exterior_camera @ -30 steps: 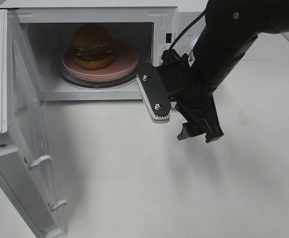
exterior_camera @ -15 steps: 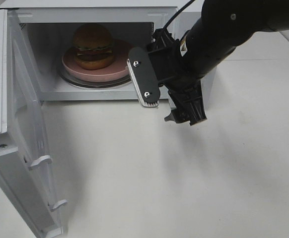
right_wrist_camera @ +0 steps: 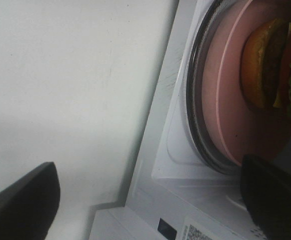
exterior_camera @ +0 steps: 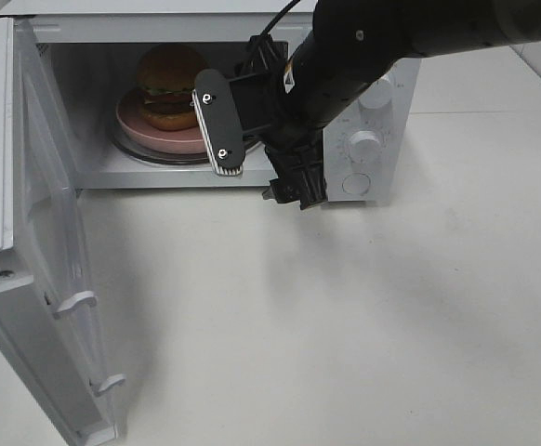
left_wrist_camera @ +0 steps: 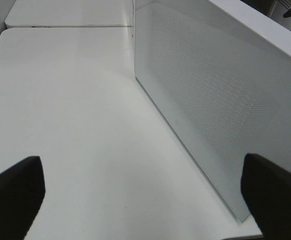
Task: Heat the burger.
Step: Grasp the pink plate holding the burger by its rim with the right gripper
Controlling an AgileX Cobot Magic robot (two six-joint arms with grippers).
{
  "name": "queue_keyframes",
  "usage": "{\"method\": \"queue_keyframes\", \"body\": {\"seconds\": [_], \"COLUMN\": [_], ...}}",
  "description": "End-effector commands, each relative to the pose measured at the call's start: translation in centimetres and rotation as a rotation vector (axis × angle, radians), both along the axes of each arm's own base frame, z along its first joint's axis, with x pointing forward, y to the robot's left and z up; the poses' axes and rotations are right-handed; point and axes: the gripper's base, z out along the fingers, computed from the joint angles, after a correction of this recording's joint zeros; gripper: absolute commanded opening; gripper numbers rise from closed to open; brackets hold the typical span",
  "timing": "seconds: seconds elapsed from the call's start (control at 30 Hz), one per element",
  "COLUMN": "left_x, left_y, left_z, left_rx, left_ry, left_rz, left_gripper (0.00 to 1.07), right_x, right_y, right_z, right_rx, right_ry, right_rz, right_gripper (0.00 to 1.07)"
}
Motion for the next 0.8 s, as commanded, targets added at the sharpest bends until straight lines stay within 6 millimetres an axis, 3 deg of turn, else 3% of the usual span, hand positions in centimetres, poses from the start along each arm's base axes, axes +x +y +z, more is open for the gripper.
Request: {"method": "queue_keyframes", "body": {"seconds": [0.03,0.8], "left_x": [-0.2,-0.2], "left_y": [0.0,0.0], "left_z": [-0.1,-0.1], "left_rx": [-0.003,-0.003], "left_ry": [-0.013,-0.013], "left_rz": [0.004,0.004], "left_gripper": [1.0,1.0], "right_x": [0.5,6.1], "right_y": [0.6,4.7], "right_z": [-0.2,-3.7], "right_rx": [0.008,0.038], "right_ry": [-0.01,0.007], "right_rz": [-0.002,-0.072], "right_gripper": [0.93,0.85]}}
